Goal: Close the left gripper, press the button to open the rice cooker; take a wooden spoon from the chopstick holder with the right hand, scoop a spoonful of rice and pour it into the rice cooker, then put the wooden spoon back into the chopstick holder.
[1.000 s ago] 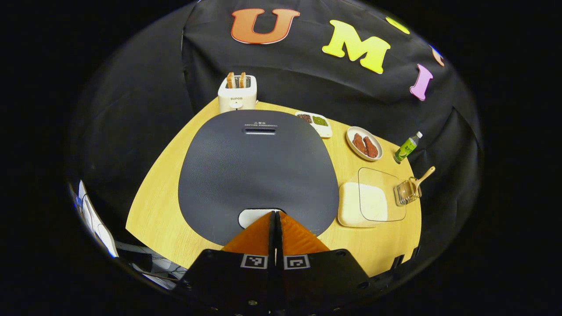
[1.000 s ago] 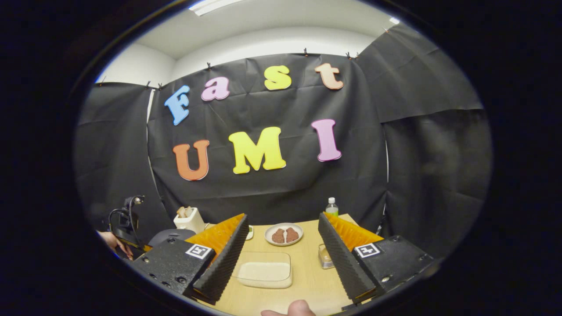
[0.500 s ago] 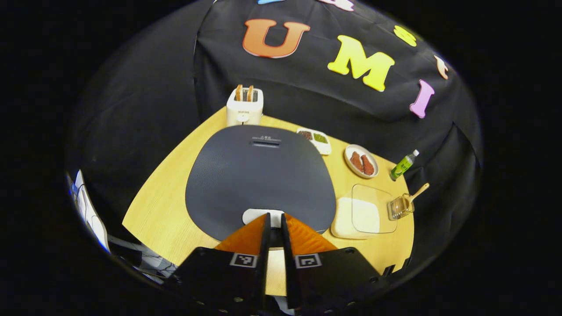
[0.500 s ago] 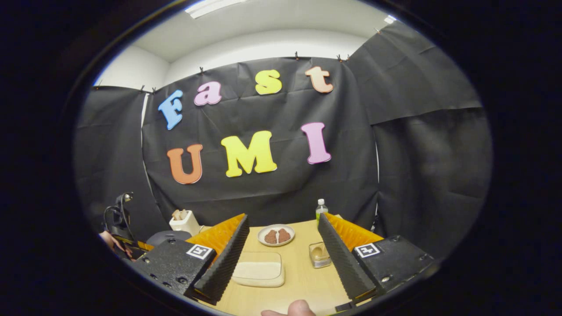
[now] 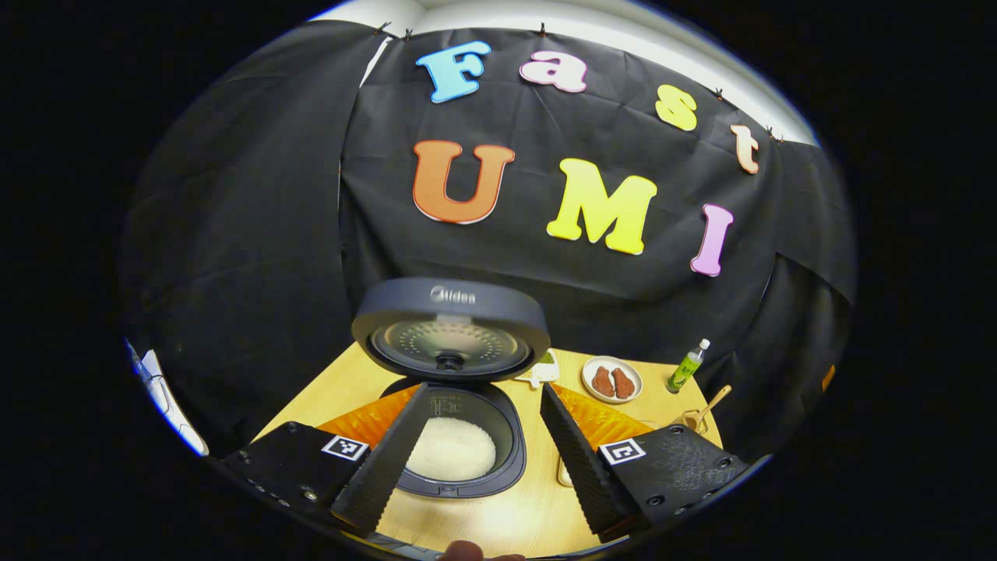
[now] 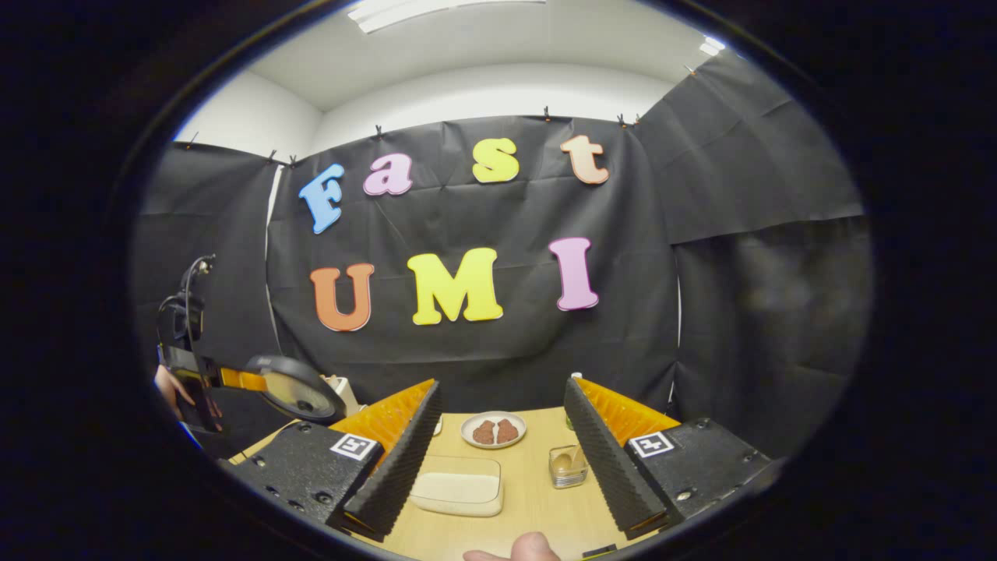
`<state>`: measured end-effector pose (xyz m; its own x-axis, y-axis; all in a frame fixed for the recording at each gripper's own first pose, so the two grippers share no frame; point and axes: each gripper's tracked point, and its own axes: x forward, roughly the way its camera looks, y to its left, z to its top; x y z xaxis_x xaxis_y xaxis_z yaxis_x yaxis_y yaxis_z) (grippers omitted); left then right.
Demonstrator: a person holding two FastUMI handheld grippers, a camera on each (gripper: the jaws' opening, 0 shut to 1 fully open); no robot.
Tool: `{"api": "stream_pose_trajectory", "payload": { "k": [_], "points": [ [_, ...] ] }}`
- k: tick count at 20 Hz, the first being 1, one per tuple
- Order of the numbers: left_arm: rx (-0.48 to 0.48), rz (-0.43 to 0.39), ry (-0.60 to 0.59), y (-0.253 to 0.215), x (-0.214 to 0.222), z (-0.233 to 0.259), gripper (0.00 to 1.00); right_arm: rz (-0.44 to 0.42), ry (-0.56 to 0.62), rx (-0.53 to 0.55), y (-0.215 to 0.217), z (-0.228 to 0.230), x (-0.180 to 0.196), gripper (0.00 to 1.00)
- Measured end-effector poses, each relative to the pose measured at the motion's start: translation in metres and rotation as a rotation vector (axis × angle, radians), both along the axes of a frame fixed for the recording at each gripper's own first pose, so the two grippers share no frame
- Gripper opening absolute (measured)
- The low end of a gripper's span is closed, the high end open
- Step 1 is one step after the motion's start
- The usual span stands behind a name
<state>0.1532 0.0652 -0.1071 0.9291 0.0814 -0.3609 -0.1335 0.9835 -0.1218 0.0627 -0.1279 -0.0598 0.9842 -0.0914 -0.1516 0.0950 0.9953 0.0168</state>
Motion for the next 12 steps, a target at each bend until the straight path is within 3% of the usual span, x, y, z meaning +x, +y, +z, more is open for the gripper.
{"api": "stream_pose_trajectory", "payload": {
  "k": [4,12],
  "points": [
    [0.070,0.023,-0.116,-0.006,-0.024,0.034,0.95,0.012,-0.009,-0.004,-0.004,0.005,-0.002,1.00],
    [0.149,-0.020,-0.259,-0.043,-0.072,0.059,0.95,0.043,0.073,-0.042,-0.032,-0.028,0.006,0.99]
  ]
}}
